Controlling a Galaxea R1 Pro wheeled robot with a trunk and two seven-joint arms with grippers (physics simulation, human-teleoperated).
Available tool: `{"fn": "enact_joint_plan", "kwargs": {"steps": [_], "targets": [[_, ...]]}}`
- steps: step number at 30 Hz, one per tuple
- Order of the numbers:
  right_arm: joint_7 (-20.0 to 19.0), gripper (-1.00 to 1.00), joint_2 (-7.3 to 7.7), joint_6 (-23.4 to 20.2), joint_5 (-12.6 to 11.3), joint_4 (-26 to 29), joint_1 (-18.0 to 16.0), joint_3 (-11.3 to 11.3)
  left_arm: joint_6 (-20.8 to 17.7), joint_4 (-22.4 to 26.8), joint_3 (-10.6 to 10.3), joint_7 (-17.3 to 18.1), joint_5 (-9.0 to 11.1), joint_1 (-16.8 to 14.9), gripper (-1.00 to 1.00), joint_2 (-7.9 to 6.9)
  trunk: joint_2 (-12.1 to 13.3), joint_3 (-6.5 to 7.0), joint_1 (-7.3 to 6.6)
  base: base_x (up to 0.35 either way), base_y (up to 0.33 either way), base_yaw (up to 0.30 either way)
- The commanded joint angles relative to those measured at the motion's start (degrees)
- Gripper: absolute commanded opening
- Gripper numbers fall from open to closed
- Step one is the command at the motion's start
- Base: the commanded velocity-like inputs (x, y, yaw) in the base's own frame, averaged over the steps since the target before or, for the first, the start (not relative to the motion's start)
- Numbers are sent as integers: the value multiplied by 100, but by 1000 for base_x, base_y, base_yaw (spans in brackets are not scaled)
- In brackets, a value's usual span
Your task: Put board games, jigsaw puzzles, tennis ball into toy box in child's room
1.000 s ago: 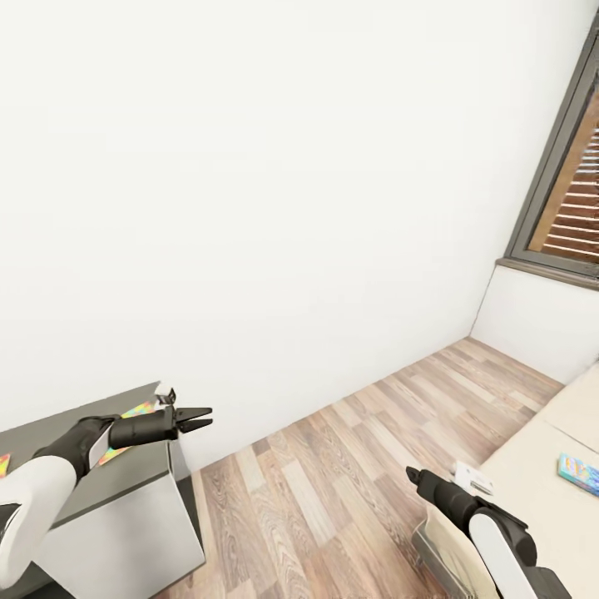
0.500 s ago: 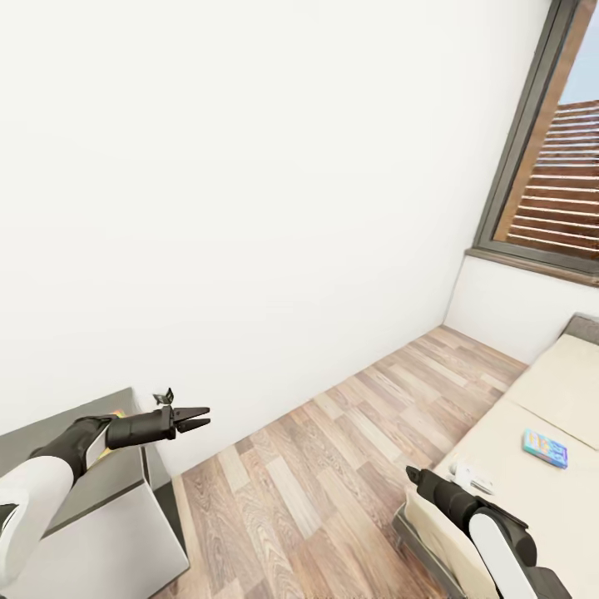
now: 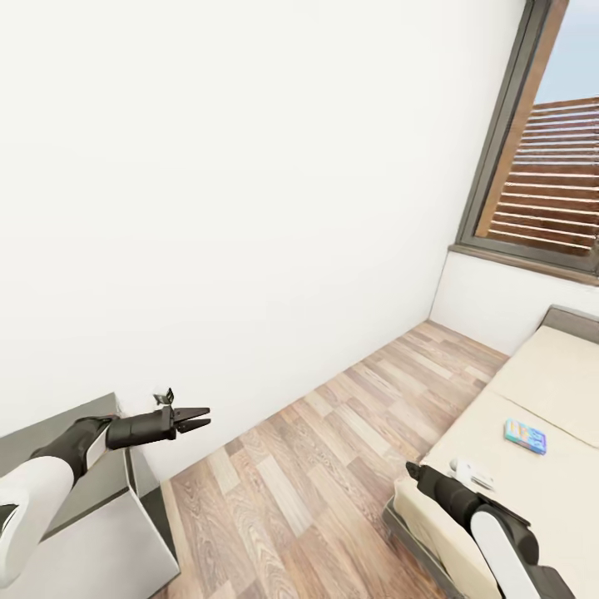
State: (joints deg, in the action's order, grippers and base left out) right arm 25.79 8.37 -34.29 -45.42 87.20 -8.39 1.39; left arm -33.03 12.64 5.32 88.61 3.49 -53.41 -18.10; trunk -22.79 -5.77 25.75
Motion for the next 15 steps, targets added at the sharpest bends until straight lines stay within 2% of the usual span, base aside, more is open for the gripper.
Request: {"fn": "enact_joint_plan", "kwargs": {"steps": [1,15], "targets": [[61,100,5,-9,-54,23,-7,12,-59,1,13,25,-14,-4,100,-1,-13,-16,4,0,0,-243],[67,100,6,-13,-58,79,-5,14,-55,1,11,25,-15,-3,100,0,-13,-55,4,0,0,-261]]}}
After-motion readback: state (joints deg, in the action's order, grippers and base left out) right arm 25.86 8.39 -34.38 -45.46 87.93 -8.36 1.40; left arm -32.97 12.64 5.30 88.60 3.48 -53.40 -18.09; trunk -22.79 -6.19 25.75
